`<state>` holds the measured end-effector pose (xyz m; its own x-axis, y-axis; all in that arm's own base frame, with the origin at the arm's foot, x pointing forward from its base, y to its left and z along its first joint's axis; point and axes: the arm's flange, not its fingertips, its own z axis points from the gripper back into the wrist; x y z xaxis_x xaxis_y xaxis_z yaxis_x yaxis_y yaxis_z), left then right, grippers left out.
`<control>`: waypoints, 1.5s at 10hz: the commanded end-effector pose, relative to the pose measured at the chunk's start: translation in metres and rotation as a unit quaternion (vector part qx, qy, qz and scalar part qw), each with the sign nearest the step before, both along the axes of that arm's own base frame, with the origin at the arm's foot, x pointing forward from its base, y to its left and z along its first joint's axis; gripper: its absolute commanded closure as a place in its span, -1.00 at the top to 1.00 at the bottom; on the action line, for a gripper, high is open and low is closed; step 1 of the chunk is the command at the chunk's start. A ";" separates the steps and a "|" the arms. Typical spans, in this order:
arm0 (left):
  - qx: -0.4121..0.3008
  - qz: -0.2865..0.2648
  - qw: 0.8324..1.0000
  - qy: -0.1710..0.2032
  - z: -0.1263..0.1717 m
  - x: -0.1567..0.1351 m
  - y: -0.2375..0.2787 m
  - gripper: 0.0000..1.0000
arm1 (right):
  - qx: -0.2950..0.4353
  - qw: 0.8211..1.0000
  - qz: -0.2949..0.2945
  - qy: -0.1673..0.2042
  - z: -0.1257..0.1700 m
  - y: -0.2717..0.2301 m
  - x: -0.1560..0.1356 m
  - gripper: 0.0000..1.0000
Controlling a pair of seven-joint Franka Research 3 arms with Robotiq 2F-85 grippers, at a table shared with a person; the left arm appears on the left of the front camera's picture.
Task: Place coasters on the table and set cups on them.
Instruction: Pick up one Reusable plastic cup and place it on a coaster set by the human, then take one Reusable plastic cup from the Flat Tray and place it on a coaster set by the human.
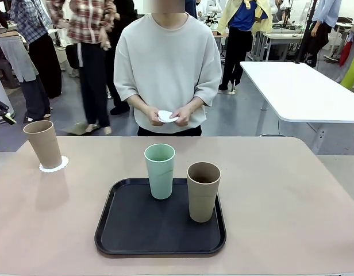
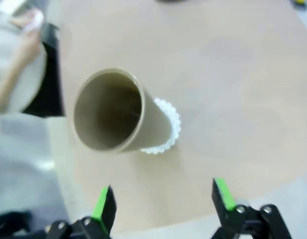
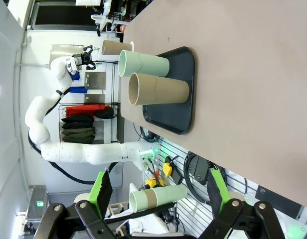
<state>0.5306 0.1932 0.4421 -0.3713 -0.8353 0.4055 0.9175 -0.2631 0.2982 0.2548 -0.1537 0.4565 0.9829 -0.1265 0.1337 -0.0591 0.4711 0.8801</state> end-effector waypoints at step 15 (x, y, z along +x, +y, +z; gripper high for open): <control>0.123 0.035 0.987 -0.095 0.029 -0.106 -0.121 1.00 | 0.006 1.000 0.002 -0.004 0.001 0.000 0.000 1.00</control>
